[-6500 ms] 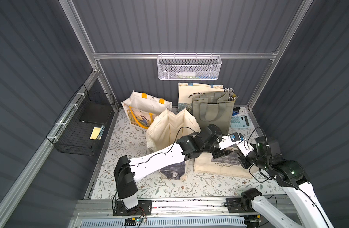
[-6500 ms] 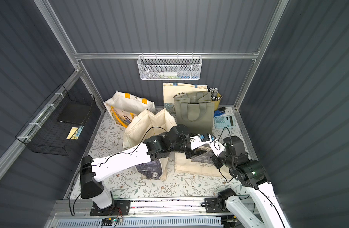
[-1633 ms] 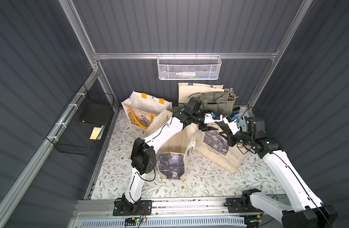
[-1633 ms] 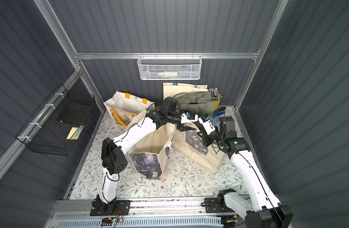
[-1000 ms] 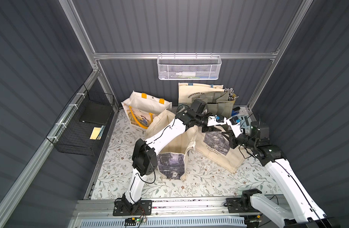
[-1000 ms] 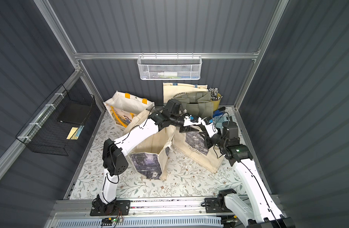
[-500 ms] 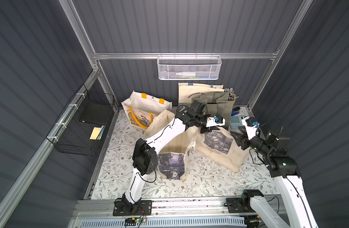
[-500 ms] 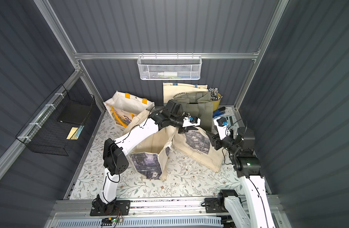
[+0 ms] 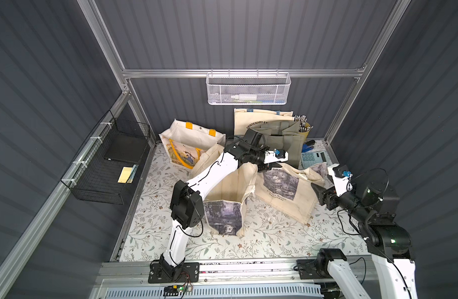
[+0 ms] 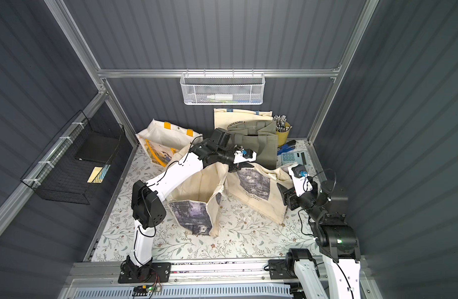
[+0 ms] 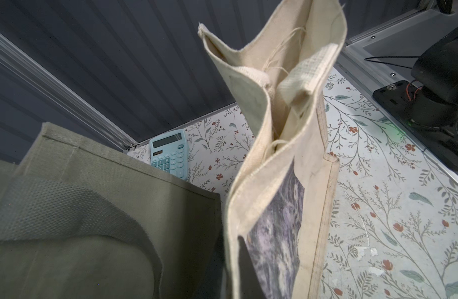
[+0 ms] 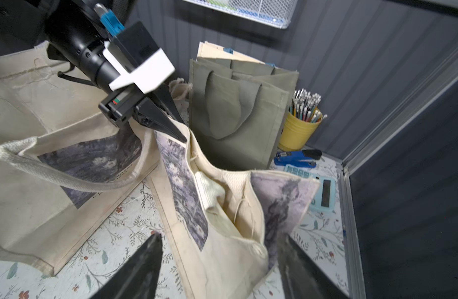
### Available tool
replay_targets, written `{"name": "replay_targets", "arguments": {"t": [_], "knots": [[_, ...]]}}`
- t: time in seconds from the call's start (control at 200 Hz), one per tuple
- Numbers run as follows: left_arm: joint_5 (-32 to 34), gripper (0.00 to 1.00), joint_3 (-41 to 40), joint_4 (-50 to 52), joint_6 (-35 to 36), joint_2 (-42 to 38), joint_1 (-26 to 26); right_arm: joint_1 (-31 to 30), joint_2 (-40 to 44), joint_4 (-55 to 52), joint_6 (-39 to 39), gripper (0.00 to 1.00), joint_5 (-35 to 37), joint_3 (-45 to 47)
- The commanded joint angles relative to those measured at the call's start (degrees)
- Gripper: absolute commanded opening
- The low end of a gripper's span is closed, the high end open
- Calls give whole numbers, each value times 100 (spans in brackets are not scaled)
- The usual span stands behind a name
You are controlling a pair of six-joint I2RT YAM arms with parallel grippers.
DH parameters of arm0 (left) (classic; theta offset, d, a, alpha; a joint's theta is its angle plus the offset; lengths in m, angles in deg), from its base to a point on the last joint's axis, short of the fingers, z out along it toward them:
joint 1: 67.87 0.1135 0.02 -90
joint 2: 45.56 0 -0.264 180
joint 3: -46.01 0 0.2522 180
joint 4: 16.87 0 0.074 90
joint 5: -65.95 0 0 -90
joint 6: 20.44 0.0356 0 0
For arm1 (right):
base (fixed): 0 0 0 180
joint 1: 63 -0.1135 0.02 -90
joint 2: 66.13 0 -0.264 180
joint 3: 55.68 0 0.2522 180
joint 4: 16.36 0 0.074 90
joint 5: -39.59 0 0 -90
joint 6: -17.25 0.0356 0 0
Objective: Put away the canvas bag
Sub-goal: Press the canvas bag at the center of the board.
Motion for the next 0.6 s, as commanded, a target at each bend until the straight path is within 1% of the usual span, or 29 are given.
{"name": "replay_targets", "arguments": {"t": [0.0,0.215,0.415,0.596], "knots": [[33,0,-232,-10,127,-479,114,45,29,-357,-17,75,301,38],[71,0,-492,-498,39,-618,147,35,-453,-364,-114,78,188,63],[174,0,-507,-749,-6,-592,242,69,-492,-541,-175,80,14,-7],[51,0,-508,-756,-12,-645,350,78,-639,-417,-293,80,346,134]]}}
